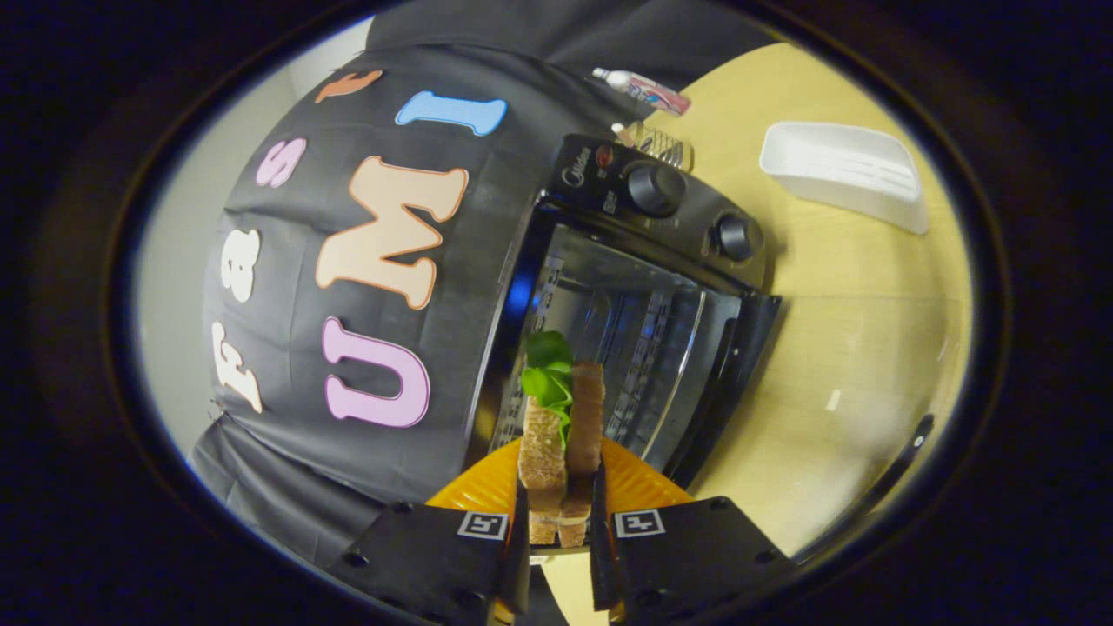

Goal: Open the toaster oven, put the food inside, and close the toaster oven door.

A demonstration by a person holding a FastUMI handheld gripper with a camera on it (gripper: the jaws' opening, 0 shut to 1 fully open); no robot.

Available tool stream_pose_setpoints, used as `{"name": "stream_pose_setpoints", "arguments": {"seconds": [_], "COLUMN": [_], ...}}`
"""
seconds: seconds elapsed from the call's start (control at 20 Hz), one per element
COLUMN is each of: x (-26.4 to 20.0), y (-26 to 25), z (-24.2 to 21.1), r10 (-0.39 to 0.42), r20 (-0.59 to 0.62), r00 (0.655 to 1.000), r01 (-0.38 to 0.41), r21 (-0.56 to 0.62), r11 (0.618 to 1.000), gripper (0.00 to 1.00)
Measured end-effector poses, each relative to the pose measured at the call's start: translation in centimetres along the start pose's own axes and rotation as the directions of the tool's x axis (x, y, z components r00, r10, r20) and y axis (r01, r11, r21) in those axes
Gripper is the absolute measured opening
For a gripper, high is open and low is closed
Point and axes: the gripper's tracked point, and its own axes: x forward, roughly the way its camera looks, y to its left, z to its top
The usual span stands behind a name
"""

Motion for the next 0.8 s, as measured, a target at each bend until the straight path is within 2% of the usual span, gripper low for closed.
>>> {"name": "stream_pose_setpoints", "arguments": {"seconds": [0.3,0.6,0.65,0.8], "x": [2.8,2.9,2.8,1.7], "y": [-1.2,-1.6,-2.1,-2.5], "z": [-0.2,0.1,0.3,0.5], "r10": [-0.012,0.000,-0.026,-0.035], "r20": [-0.034,-0.049,-0.050,-0.037], "r00": [0.999,0.999,0.998,0.999], "r01": [0.014,0.003,0.029,0.037], "r21": [0.062,0.069,0.052,0.030], "r11": [0.998,0.998,0.998,0.999], "gripper": [0.32,0.65,0.71,0.87]}}
